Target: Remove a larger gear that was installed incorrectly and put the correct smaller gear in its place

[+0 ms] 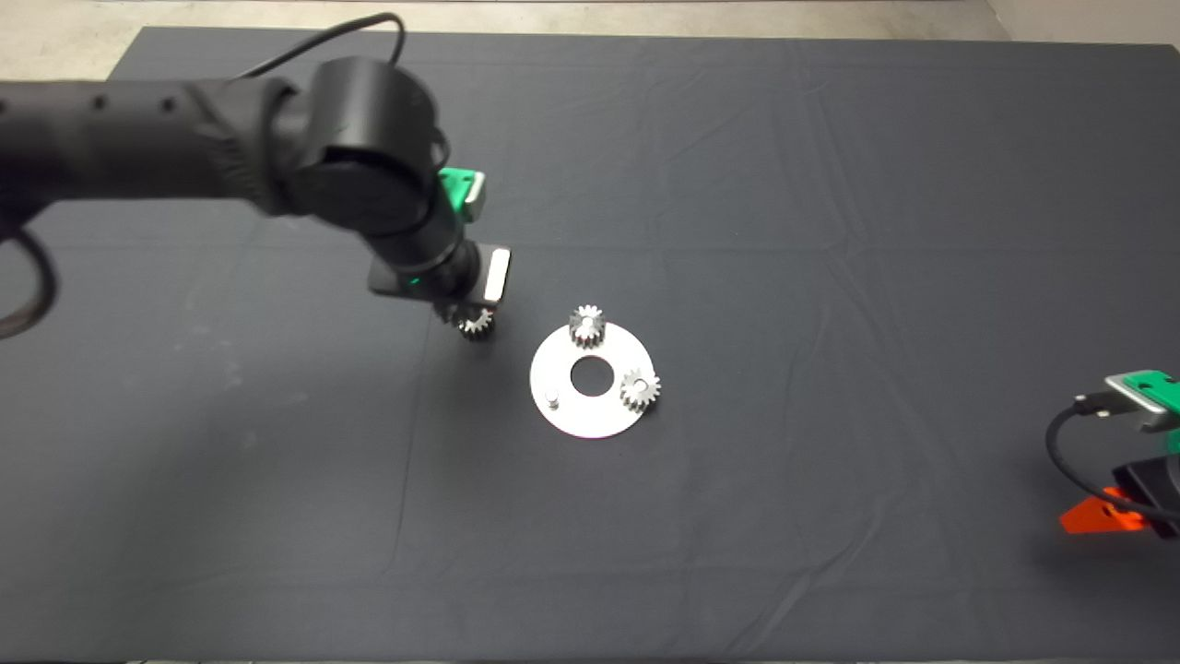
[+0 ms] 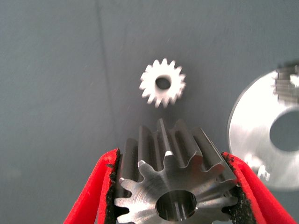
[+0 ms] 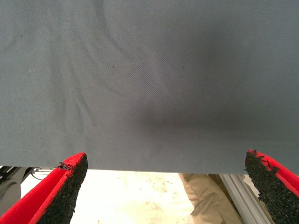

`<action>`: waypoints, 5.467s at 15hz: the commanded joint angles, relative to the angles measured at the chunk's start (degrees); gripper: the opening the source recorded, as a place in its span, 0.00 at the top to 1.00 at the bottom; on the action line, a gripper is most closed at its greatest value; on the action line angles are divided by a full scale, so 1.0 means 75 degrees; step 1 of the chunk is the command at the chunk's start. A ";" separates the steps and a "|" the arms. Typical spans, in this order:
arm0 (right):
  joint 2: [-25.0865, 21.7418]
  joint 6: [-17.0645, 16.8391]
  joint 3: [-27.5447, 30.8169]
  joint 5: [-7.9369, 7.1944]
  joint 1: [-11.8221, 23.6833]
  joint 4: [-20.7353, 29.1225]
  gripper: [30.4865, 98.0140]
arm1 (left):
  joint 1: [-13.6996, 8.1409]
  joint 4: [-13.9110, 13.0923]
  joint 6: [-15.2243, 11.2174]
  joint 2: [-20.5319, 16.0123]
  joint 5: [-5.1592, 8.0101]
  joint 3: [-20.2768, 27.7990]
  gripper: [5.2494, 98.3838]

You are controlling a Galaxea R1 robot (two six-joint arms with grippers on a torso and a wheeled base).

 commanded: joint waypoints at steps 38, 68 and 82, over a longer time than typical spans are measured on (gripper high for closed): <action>0.0443 0.1155 0.0649 -0.0559 -0.0736 -0.0223 0.14 | 0.0870 0.0016 0.2725 0.0451 0.0619 -0.2214 0.33; 0.0558 0.1314 0.0643 -0.0582 -0.0841 -0.0445 0.14 | 0.0199 -0.2446 0.4058 0.1518 0.0209 -0.3421 0.21; 0.0584 0.1325 0.0699 -0.0606 -0.0841 -0.0445 0.14 | 0.0293 -0.1789 0.4722 0.1773 -0.0727 -0.4822 0.21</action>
